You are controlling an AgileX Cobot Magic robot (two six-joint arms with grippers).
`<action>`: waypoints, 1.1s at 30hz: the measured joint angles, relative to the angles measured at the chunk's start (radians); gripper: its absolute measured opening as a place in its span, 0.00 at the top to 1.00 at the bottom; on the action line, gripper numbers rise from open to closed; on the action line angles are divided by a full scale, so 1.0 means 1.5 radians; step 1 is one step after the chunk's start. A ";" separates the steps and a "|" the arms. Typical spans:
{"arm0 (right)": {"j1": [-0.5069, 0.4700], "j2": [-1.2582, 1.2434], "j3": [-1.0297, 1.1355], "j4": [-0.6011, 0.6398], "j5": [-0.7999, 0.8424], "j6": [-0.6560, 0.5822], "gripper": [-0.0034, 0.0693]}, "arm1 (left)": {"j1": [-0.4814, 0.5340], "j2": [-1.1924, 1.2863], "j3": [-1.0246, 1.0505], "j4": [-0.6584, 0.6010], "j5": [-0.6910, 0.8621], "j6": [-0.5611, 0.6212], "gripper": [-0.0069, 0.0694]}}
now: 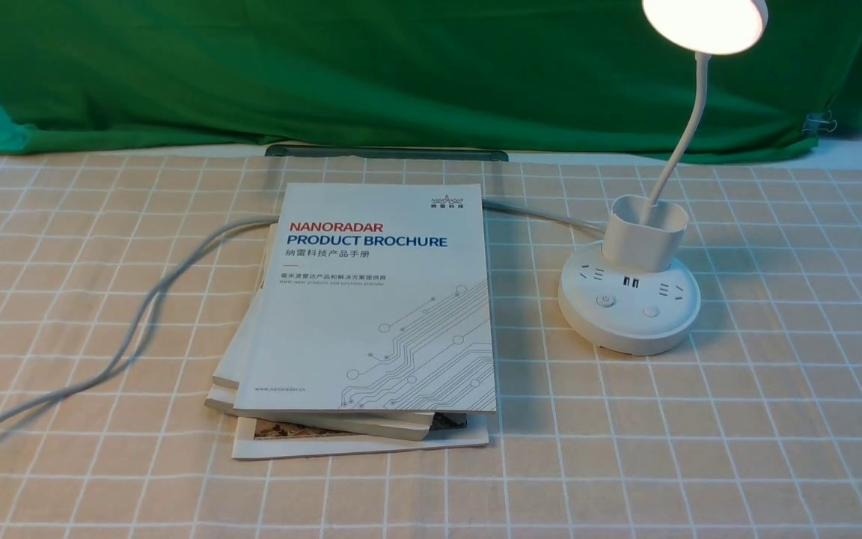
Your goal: Turn on the table lamp on the light coffee tablecloth with your hand.
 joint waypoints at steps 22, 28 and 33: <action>-0.021 0.000 0.000 0.024 0.002 0.003 0.90 | 0.000 0.000 0.000 0.000 0.000 0.000 0.88; -0.021 0.000 0.000 0.025 0.002 0.003 0.89 | 0.000 0.000 0.000 0.000 0.000 0.000 0.88; -0.021 0.000 0.000 0.025 0.002 0.003 0.87 | 0.000 0.000 0.000 0.000 0.000 0.000 0.88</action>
